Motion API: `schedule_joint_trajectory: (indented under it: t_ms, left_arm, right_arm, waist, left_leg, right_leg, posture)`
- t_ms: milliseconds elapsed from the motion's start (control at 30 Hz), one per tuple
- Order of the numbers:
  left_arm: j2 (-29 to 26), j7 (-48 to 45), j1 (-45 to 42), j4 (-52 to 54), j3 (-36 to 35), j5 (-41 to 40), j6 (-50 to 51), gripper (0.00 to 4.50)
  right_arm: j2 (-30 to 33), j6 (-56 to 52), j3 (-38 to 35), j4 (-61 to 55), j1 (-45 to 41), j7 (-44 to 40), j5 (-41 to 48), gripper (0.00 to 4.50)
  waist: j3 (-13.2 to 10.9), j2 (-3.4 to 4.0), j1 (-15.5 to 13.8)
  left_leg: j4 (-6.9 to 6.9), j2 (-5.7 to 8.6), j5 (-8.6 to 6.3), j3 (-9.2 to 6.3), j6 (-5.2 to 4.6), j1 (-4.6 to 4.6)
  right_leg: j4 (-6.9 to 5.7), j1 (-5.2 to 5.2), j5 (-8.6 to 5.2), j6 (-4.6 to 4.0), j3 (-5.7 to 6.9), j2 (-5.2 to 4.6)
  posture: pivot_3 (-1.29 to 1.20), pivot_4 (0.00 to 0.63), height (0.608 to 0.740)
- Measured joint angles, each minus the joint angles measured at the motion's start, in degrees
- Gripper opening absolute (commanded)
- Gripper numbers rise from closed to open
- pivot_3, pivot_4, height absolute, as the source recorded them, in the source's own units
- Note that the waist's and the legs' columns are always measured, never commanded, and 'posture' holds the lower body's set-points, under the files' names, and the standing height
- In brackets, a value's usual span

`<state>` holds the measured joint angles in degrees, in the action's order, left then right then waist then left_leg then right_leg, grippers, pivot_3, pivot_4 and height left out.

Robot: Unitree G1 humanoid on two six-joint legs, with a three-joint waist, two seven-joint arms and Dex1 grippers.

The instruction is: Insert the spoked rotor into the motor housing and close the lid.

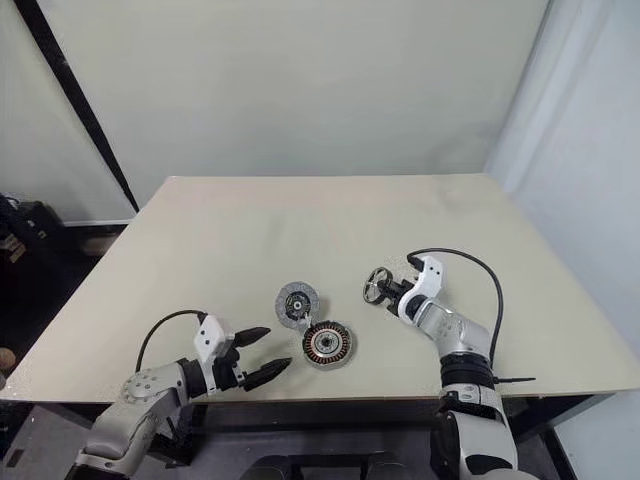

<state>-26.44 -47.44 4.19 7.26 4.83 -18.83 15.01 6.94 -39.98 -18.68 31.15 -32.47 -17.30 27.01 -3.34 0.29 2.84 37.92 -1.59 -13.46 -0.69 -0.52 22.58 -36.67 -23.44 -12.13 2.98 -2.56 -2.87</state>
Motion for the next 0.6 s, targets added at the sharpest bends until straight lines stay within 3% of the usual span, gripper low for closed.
schedule_joint_trajectory:
  t_ms: [200,600]
  left_arm:
    - [0.00,-0.04,-0.09,0.00,0.58,-0.01,0.00,4.50]
    - [-0.19,-0.31,-0.42,-0.06,0.58,-0.05,0.00,4.50]
  right_arm:
    - [0.10,-1.16,-0.04,-2.70,1.50,0.12,0.75,0.44]
    - [-2.29,-24.82,0.60,-30.28,10.07,1.10,14.73,0.44]
  waist:
    - [0.01,0.01,-0.01]
    - [-0.01,0.05,0.08]
  left_leg:
    - [-0.02,0.02,0.00,0.02,0.00,0.04]
    - [-0.40,-0.03,0.00,0.00,-0.01,0.04]
  right_leg:
    - [-0.01,0.00,0.00,0.00,-0.07,-0.01]
    - [-0.05,-0.17,0.00,0.00,-0.08,0.08]
  posture:
    - [0.00,0.000,0.740]
    - [0.00,0.000,0.740]
